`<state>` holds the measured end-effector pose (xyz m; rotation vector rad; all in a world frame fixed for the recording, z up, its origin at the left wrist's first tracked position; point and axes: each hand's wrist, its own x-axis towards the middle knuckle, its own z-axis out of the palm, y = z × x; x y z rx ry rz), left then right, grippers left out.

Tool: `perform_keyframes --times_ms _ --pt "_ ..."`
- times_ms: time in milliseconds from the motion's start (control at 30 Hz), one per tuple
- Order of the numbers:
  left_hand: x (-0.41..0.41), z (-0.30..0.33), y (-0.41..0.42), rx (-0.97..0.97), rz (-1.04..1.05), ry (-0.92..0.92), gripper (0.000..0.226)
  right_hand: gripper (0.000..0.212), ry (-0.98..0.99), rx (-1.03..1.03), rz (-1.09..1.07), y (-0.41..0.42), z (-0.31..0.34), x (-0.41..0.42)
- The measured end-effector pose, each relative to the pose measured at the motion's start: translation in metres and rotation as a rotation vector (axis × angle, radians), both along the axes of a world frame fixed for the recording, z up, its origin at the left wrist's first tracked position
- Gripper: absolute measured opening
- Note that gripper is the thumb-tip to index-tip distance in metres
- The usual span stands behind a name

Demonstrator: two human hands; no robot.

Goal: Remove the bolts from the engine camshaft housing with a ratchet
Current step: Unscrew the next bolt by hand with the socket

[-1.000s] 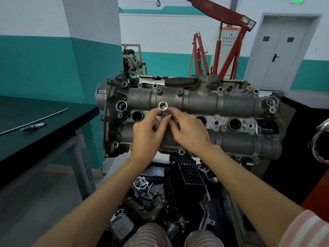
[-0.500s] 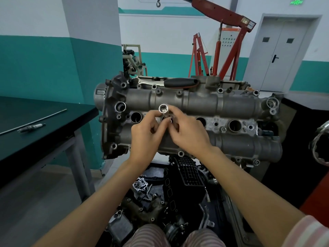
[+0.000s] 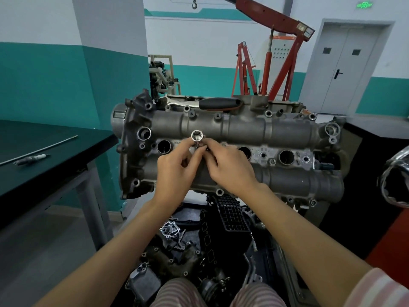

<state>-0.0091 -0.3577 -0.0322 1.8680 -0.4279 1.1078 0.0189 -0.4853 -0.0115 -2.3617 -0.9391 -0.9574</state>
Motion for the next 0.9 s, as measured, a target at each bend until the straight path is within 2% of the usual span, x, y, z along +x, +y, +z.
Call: perform_keyframes --times_ms 33,100,200,267,367,467,533,600,667,767,900 --pt "0.001 0.0 0.0 -0.037 -0.009 0.01 0.009 0.038 0.04 0.01 -0.005 0.001 0.0 0.0" --pt "0.002 0.0 -0.002 -0.113 -0.023 0.021 0.02 0.04 0.137 0.056 -0.024 0.001 0.002 0.001" --pt "0.002 0.001 -0.005 -0.137 -0.023 0.017 0.023 0.013 0.164 0.116 -0.037 0.0 0.001 0.005" --pt "0.001 0.0 -0.003 -0.07 -0.029 0.011 0.013 0.009 0.126 0.081 -0.027 -0.001 0.001 0.004" --pt "-0.001 -0.001 0.0 0.06 -0.017 0.005 0.028 0.019 0.032 0.026 -0.026 0.0 -0.002 0.002" --pt "0.0 0.001 0.0 0.045 0.013 0.014 0.021 0.027 -0.007 0.004 -0.026 0.0 -0.001 0.0" --pt "0.002 0.0 0.0 0.005 0.021 0.021 0.011 0.035 0.061 0.017 -0.036 0.002 0.001 -0.001" --pt "0.003 0.001 -0.002 -0.054 0.017 0.042 0.019 0.038 0.161 0.074 -0.051 0.002 0.002 0.001" --pt "0.002 0.003 -0.003 -0.068 0.023 0.046 0.027 0.028 0.235 0.14 -0.072 0.003 0.004 0.004" --pt "-0.001 0.01 -0.002 0.036 0.025 0.044 0.034 0.021 0.269 0.195 -0.093 0.005 0.008 0.007" --pt "0.002 0.022 0.009 0.318 0.047 -0.01 0.016 0.013 0.233 0.005 -0.153 0.008 0.014 0.012"
